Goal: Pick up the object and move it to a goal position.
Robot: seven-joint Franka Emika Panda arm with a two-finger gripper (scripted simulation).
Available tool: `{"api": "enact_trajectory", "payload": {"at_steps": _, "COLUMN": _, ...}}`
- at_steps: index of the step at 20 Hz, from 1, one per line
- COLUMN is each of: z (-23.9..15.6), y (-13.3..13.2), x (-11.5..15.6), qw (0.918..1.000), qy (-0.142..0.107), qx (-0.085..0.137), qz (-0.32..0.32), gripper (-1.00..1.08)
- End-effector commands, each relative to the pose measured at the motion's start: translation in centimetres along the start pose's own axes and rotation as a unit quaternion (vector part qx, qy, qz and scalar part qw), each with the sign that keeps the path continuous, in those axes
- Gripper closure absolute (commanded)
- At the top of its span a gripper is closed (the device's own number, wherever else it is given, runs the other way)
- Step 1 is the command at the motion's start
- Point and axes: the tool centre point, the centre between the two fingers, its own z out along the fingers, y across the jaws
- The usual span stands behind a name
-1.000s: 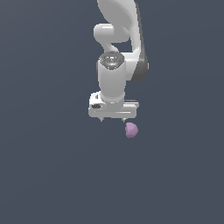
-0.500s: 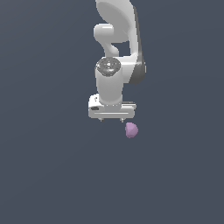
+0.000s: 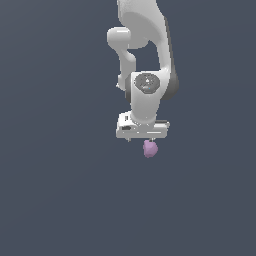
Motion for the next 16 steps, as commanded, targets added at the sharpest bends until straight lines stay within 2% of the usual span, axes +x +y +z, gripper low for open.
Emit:
{"api": "enact_trajectory", "payload": {"at_steps": 1, "z": 1.0, "y": -2.3, "x": -0.2, "qw": 1.0000, "qy": 0.003, "qx": -0.003, "qz": -0.008, "gripper": -0.92}}
{"api": "enact_trajectory", "payload": {"at_steps": 7, "z": 2.3, "y": -5.5, "x": -0.6, "qw": 0.9998, "qy": 0.008, "qx": -0.005, "qz": -0.018, "gripper": -0.92}}
{"api": "enact_trajectory", "payload": {"at_steps": 16, "z": 3.4, "y": -5.8, "x": -0.7, "qw": 0.9998, "qy": 0.008, "qx": -0.005, "qz": -0.020, "gripper": -0.92}}
